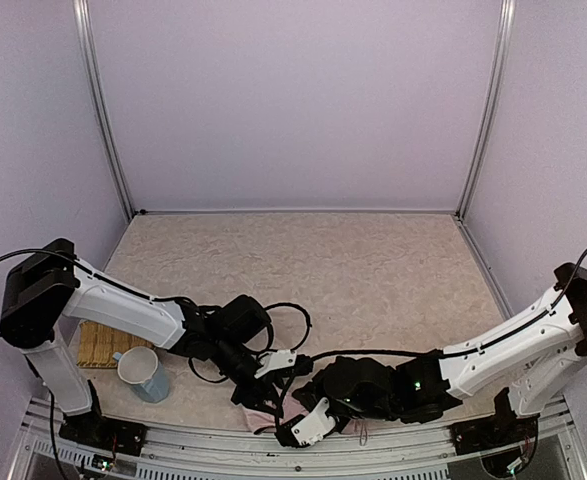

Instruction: Put away the umbrella

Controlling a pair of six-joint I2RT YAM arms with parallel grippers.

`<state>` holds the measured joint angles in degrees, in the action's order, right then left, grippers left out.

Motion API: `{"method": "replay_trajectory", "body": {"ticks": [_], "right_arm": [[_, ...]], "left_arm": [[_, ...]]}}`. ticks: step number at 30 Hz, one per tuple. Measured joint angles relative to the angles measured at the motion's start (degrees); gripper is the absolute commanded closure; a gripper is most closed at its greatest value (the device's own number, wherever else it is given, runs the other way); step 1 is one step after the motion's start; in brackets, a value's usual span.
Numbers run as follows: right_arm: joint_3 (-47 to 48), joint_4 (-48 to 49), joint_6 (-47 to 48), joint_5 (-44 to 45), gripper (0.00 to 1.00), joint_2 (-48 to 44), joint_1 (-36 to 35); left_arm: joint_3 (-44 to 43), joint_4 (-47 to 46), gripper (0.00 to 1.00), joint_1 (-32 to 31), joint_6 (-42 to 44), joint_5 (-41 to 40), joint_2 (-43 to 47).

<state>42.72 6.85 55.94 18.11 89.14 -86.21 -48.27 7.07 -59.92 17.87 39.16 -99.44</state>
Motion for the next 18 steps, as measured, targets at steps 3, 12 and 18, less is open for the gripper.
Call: {"method": "replay_trajectory", "body": {"ticks": [3,12,18], "right_arm": [[-1.4,3.6,1.1,0.2,0.98,1.7,-0.1],[-6.9,23.9,0.3,3.2,0.82,7.9,-0.7],[-7.5,29.8,-0.9,3.9,0.74,9.0,-3.3]], "left_arm": [[0.0,0.5,1.0,0.0,0.0,-0.2,-1.2],[1.5,0.2,1.0,1.6,-0.2,0.7,-1.9],[2.0,-1.0,1.0,1.8,-0.8,0.8,-1.8]]}}
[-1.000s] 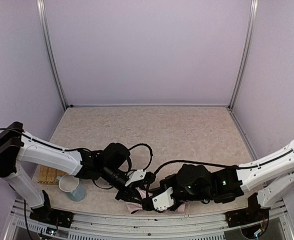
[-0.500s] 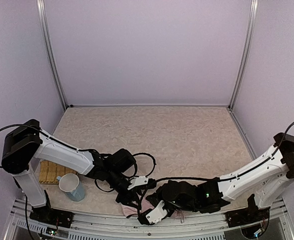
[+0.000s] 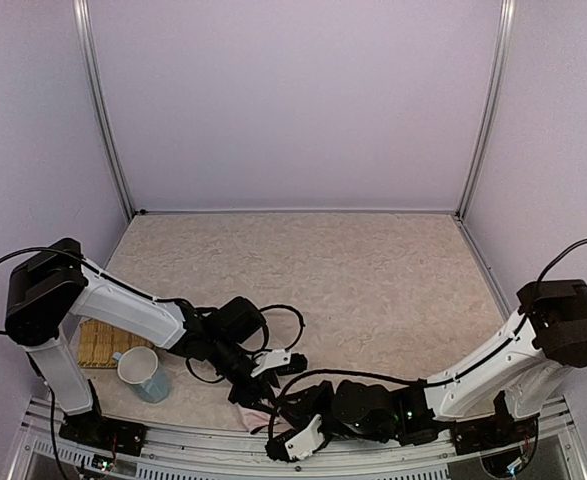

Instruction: Put away the umbrella

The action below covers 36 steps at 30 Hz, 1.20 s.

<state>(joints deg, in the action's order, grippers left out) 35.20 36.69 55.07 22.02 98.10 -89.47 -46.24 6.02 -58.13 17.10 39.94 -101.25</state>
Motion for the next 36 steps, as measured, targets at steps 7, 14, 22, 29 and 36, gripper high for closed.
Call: {"method": "replay_trajectory", "body": {"ticks": [7,14,22,29,36], "right_arm": [[-1.0,-5.3,-3.7,-7.8,0.74,0.1,-6.3],[-1.6,-10.7,-10.9,-5.5,0.74,-9.6,-6.0],[-2.1,-12.6,-26.2,-6.8,0.62,-26.3,2.7],[1.6,-19.5,-40.5,-11.3,0.52,-39.2,9.4],[12.5,-32.8,-52.6,-12.2,0.19,-40.7,18.3]], "left_arm": [[-0.1,-6.1,1.0,3.4,-2.1,-6.6,0.0],[-0.1,-7.7,1.0,2.8,-2.3,-12.4,0.9],[-0.6,-8.4,0.99,-0.6,0.3,-27.6,3.2],[-13.4,-5.0,0.86,-1.5,7.3,-31.1,-5.3],[-20.9,-8.2,0.01,-3.4,18.4,-36.7,-13.2]]}}
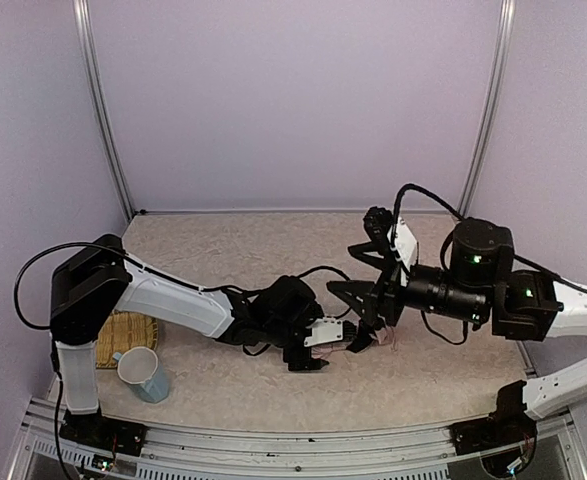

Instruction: Put away the umbrella

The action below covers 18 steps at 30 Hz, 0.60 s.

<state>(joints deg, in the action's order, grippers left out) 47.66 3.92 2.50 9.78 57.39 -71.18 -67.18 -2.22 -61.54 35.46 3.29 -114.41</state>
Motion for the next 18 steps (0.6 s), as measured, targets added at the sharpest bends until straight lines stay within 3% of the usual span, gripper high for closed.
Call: {"method": "replay_trajectory", "body": {"ticks": [2,3,4,12,18], "right_arm": [[4.1,-7.1,-3.9,-1.1,0.12,2.0,5.2],[6.0,-10.5,-5.6,-1.4,0.02,3.2,7.8],[7.5,-13.8,-7.1,-1.6,0.0,4.3,10.1],[7.3,-28.3,-9.1,-8.9,0.0,7.0,24.5],[11.5,-31.7,0.1,-14.4,0.0,25.4,25.4]], "left_arm": [[0.0,-0.5,0.01,-0.2,1.7,-0.9,0.1],[0.0,-0.8,0.01,0.0,2.5,-1.3,0.3],[0.1,-0.8,0.01,0.2,2.9,-1.2,0.6],[10.5,0.5,0.01,2.5,6.1,0.3,16.3],[16.3,0.2,0.01,2.9,2.2,-7.4,24.4]]}}
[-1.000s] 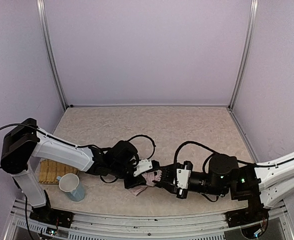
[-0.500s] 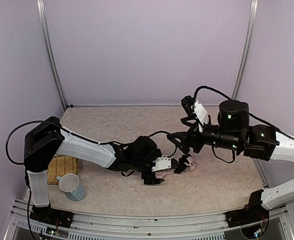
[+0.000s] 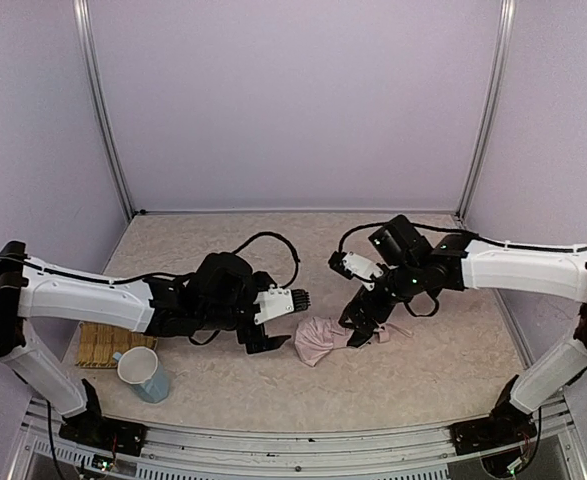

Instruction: Put away the umbrella

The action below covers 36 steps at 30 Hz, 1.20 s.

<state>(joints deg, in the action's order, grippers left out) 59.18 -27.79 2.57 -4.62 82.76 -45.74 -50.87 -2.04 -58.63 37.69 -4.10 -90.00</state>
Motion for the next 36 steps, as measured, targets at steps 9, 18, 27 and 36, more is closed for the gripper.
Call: {"method": "replay_trajectory", "body": {"ticks": [9,18,27,36], "right_arm": [[15.1,-7.1,17.3,-4.6,0.09,24.3,-0.2],[16.8,-8.7,14.1,-6.8,0.53,29.7,0.1],[-1.7,5.6,-8.4,7.0,0.56,14.4,16.3],[-10.2,11.5,-19.3,11.1,0.0,4.5,24.1]], "left_arm": [[3.5,-1.4,0.01,10.4,-20.9,-8.3,25.4],[10.2,-3.1,0.01,9.8,-27.9,-8.3,33.8],[9.4,-2.7,0.01,16.7,-33.4,-14.6,28.5],[8.1,-8.7,0.01,31.4,-41.0,-12.1,22.0]]}}
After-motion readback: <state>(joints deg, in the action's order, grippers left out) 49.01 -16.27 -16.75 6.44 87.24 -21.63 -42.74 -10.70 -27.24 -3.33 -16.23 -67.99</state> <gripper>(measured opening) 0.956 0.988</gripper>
